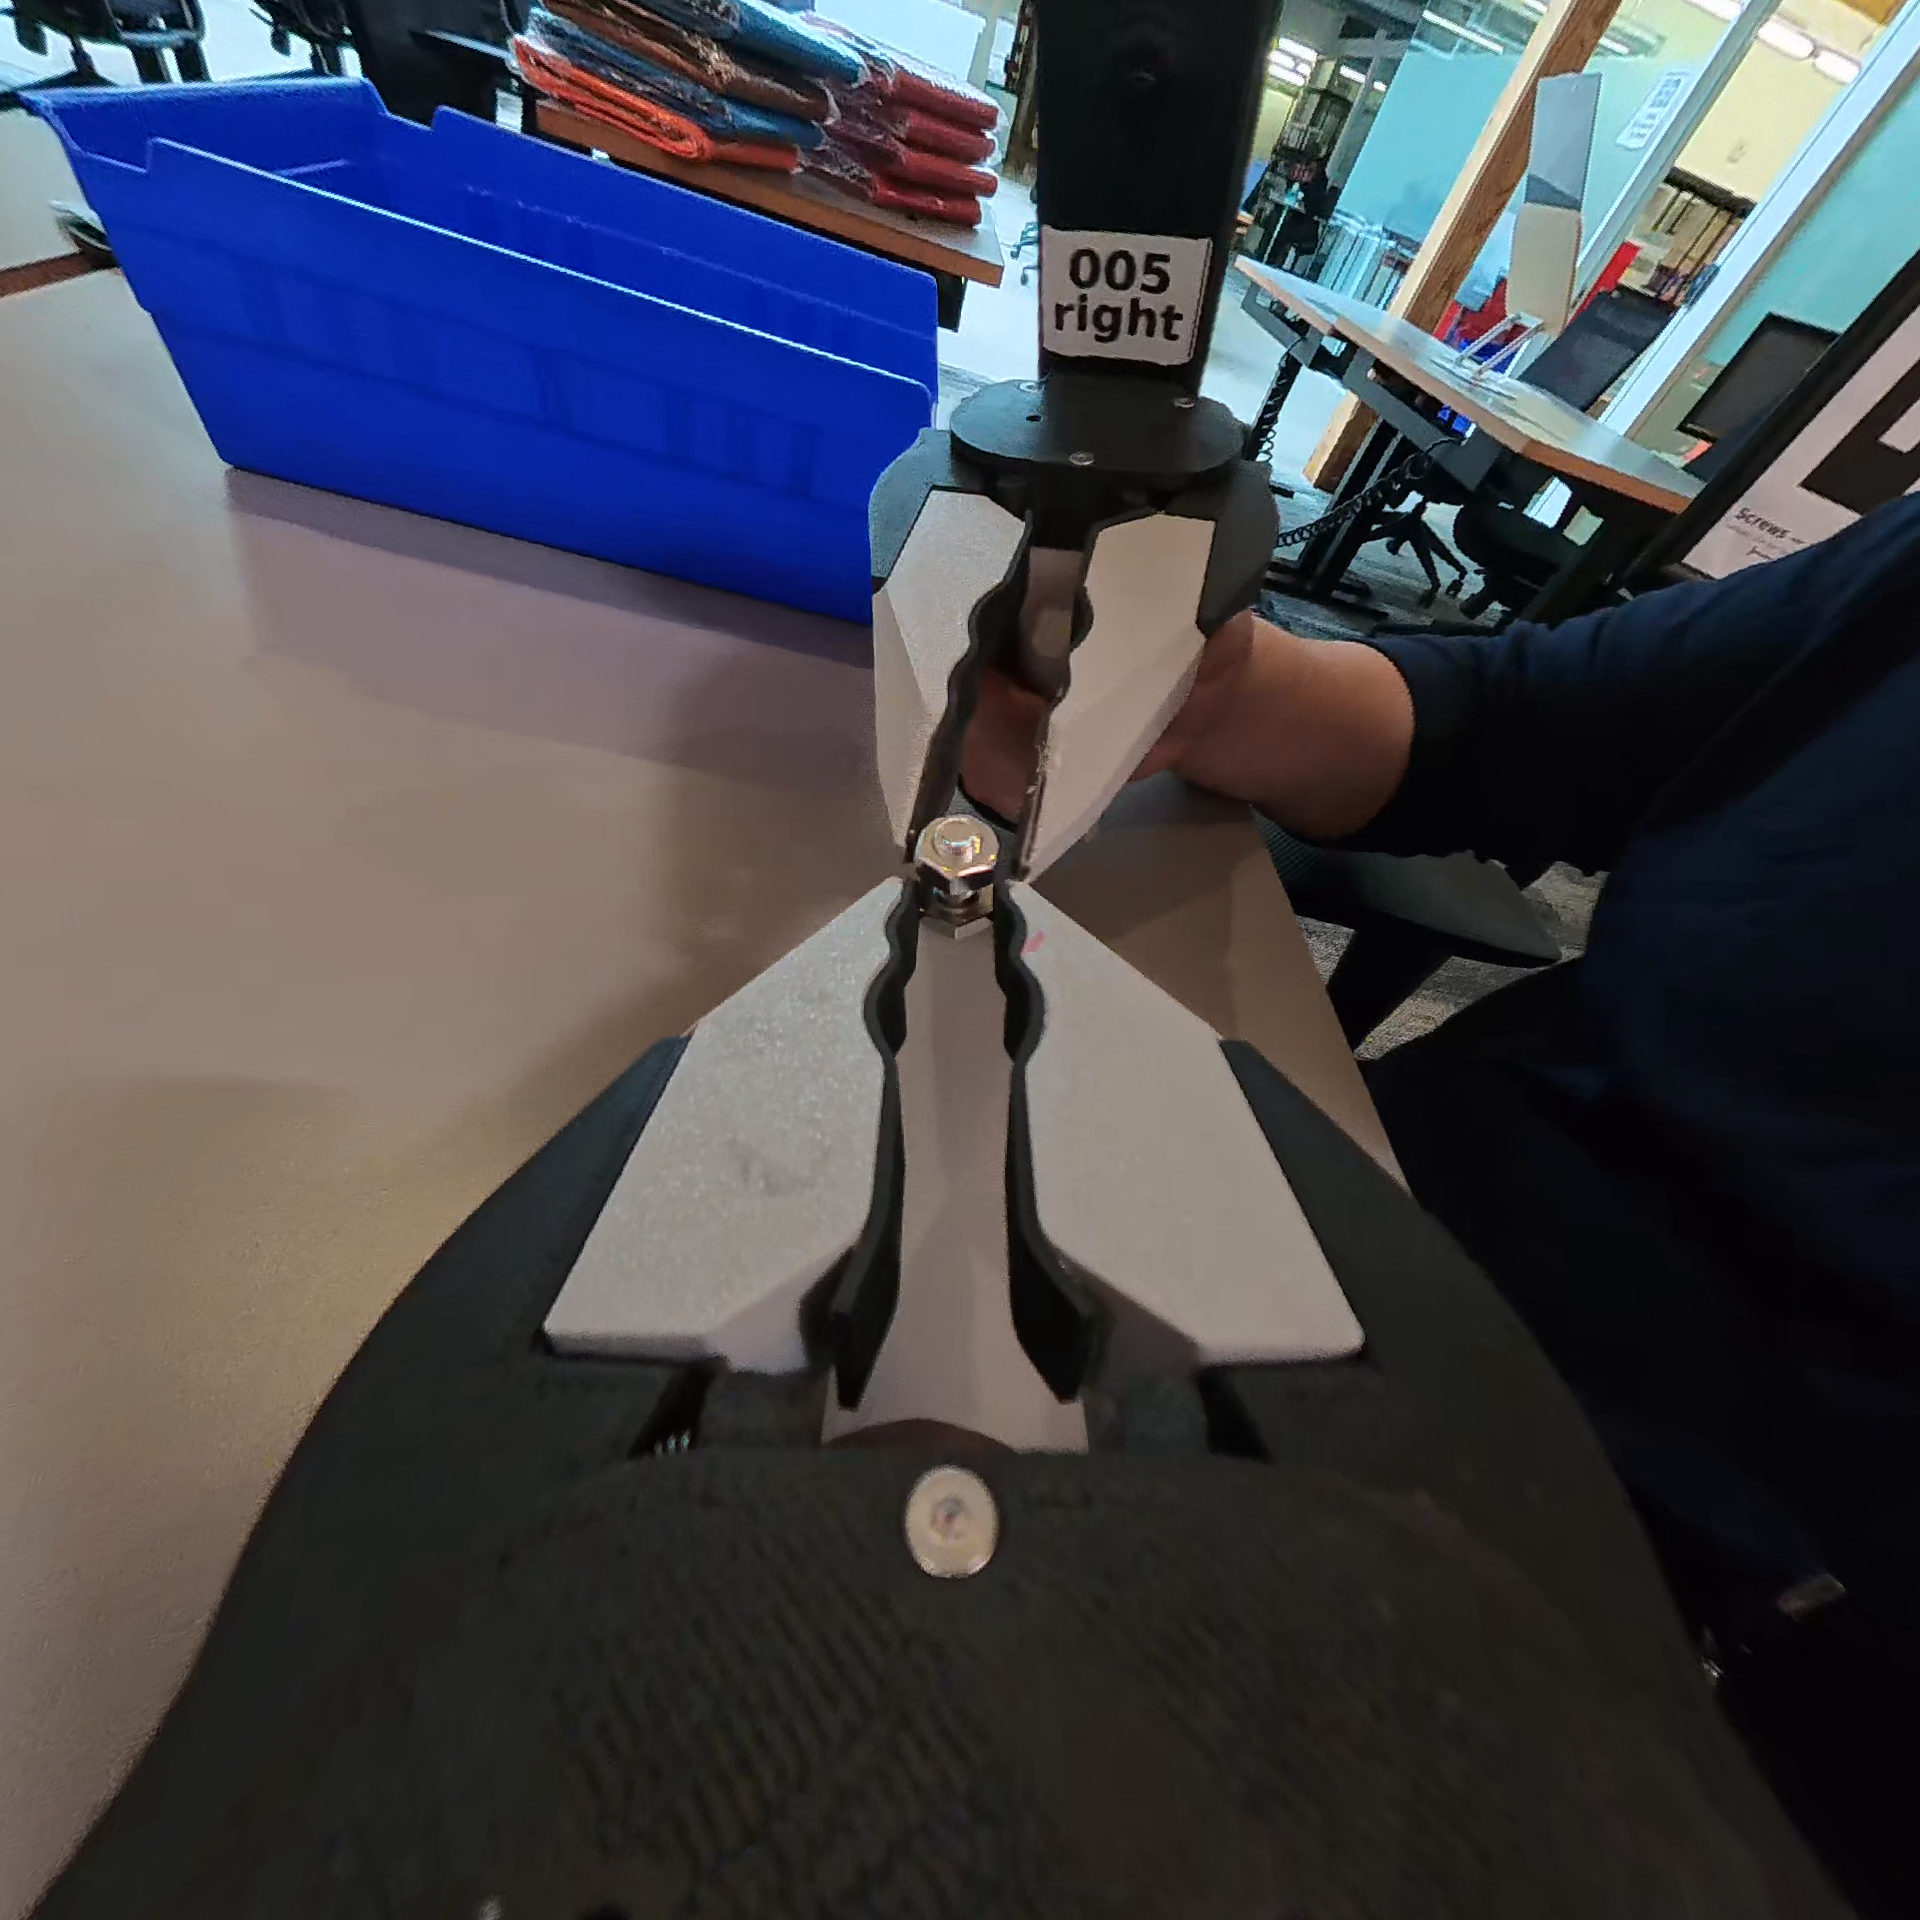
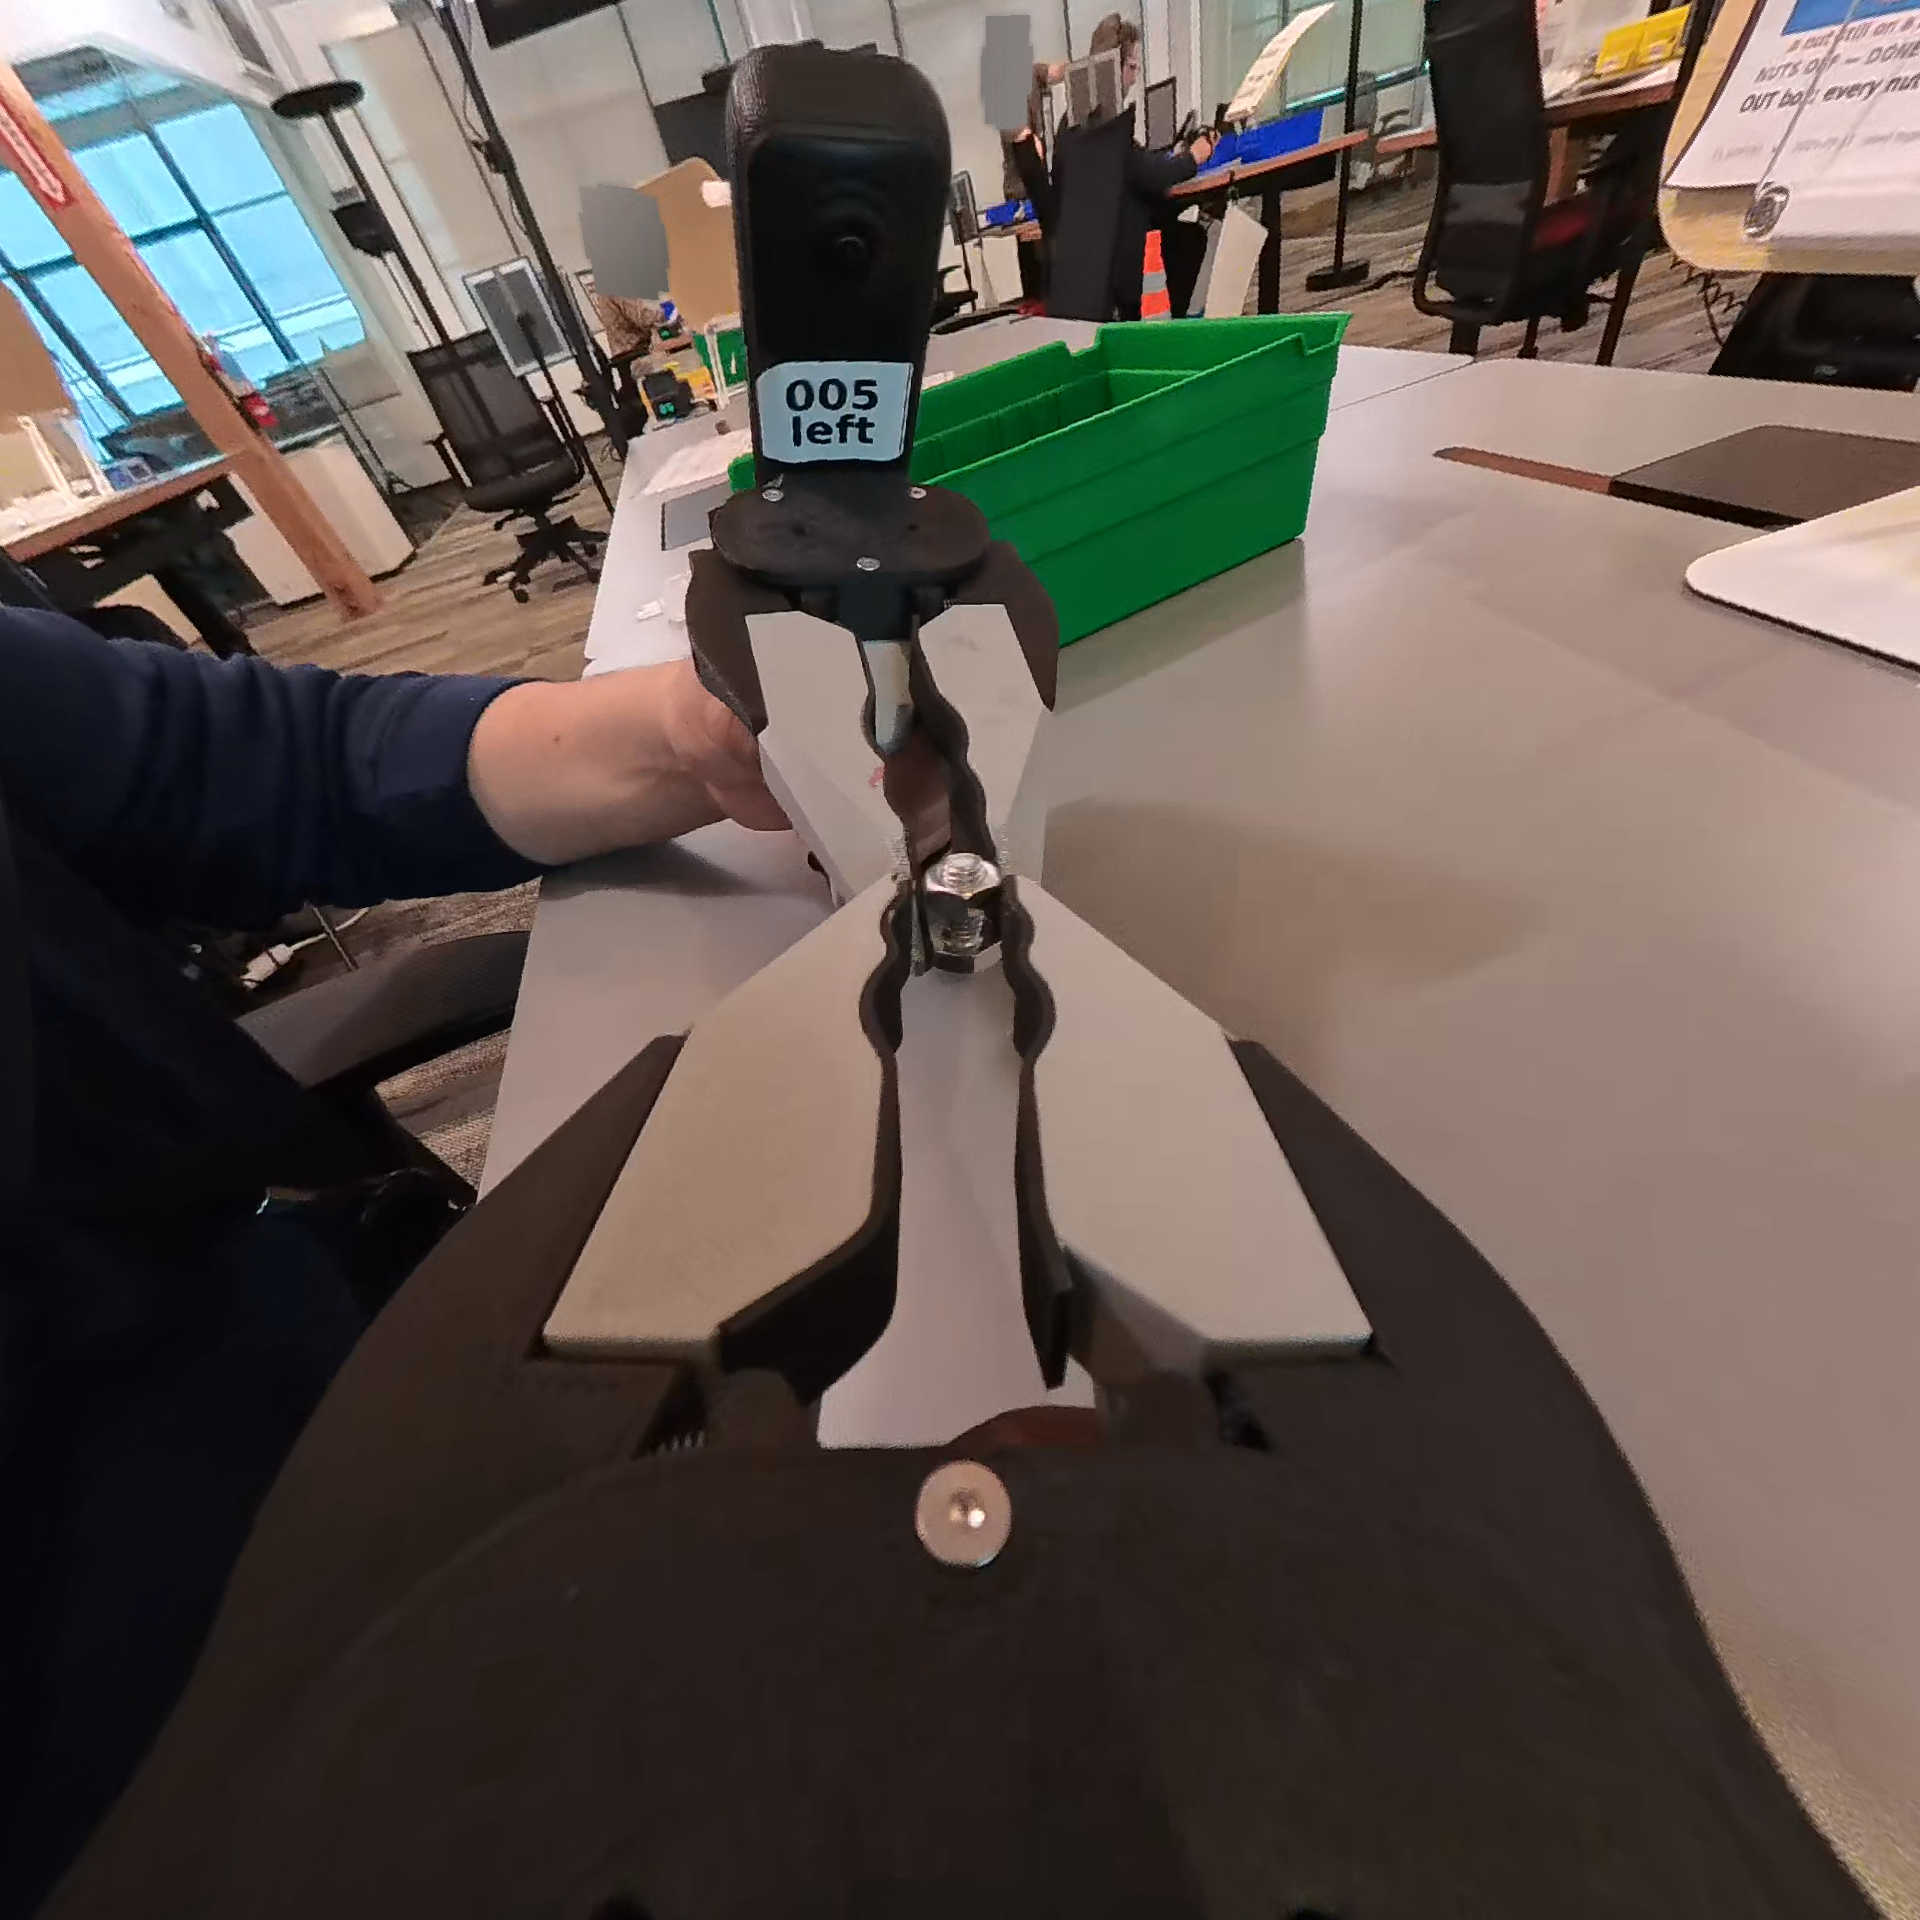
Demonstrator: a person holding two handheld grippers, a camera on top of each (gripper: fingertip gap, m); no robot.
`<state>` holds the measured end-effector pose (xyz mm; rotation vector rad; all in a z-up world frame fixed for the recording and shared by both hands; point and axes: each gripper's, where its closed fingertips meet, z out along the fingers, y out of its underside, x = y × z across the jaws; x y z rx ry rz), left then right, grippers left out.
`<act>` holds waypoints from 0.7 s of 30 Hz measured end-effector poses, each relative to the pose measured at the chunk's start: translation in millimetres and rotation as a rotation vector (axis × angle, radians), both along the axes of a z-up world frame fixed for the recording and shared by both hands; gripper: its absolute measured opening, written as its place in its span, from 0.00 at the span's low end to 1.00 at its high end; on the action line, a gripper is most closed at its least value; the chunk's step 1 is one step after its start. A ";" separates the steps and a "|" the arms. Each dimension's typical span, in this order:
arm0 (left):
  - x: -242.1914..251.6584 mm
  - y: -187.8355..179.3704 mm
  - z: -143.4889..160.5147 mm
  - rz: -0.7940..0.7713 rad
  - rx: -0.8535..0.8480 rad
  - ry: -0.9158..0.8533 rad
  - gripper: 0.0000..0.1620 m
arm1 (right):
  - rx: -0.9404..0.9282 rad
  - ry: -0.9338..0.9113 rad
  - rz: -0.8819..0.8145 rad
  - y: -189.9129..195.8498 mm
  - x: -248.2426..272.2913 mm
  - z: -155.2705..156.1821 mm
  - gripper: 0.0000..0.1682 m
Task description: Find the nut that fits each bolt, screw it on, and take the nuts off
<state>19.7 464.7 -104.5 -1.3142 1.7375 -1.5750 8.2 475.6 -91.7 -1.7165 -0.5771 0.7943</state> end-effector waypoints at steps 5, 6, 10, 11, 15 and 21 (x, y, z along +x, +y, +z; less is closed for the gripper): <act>0.7 1.0 -2.2 0.003 -0.012 0.012 0.07 | -0.018 0.006 -0.011 2.7 1.4 -2.4 0.06; 1.1 1.2 -2.1 0.004 -0.028 0.014 0.07 | -0.014 0.003 -0.017 3.1 1.9 -2.4 0.06; 2.6 4.5 -1.9 0.021 -0.058 0.018 0.07 | -0.009 -0.007 -0.046 5.8 5.6 -2.3 0.06; 2.6 6.5 -3.2 0.028 -0.047 0.023 0.08 | -0.003 -0.016 -0.064 7.6 7.9 -2.7 0.06; 2.3 10.0 -7.9 0.039 -0.019 0.041 0.12 | 0.029 -0.081 -0.134 13.0 17.5 -5.4 0.06; 4.2 19.1 -12.3 0.091 -0.030 0.081 0.20 | 0.100 -0.235 -0.282 19.6 37.4 -6.4 0.06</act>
